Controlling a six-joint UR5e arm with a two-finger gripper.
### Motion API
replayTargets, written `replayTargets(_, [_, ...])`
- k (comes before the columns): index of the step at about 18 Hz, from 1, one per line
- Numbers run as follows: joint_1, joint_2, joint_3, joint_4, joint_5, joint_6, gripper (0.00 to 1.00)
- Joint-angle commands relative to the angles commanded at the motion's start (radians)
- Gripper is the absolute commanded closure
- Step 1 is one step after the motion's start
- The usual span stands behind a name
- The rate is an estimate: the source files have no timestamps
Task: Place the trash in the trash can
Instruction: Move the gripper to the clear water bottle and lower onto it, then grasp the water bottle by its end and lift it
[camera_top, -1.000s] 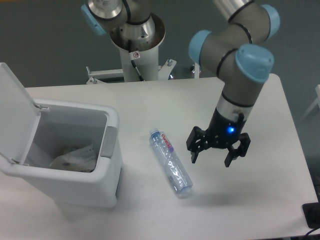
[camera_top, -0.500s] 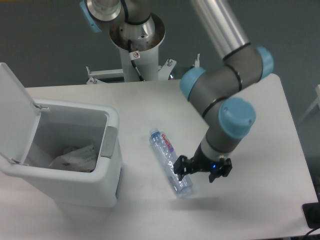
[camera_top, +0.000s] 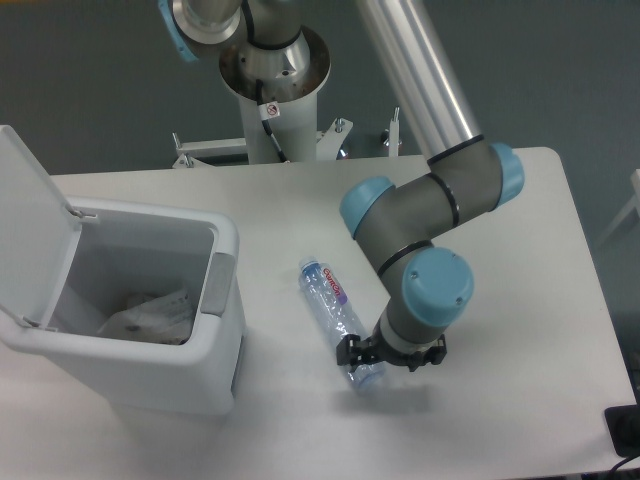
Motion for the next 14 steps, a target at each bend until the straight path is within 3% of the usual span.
replayTargets(2, [-0.002,-0.005,-0.005,0.0,0.0,-0.018,0.0])
replayTargets(6, [-0.026,-0.008,-0.017,-0.028,0.07,-0.019,0.36])
replayTargets(8, [-0.028,-0.008,-0.015,-0.029,0.071,-0.025,0.46])
replayTargets(10, [-0.028,-0.008,-0.017,-0.029,0.071,-0.032,0.52])
replayTargets(14, [-0.028,-0.005,-0.017,-0.029,0.071,-0.034,0.55])
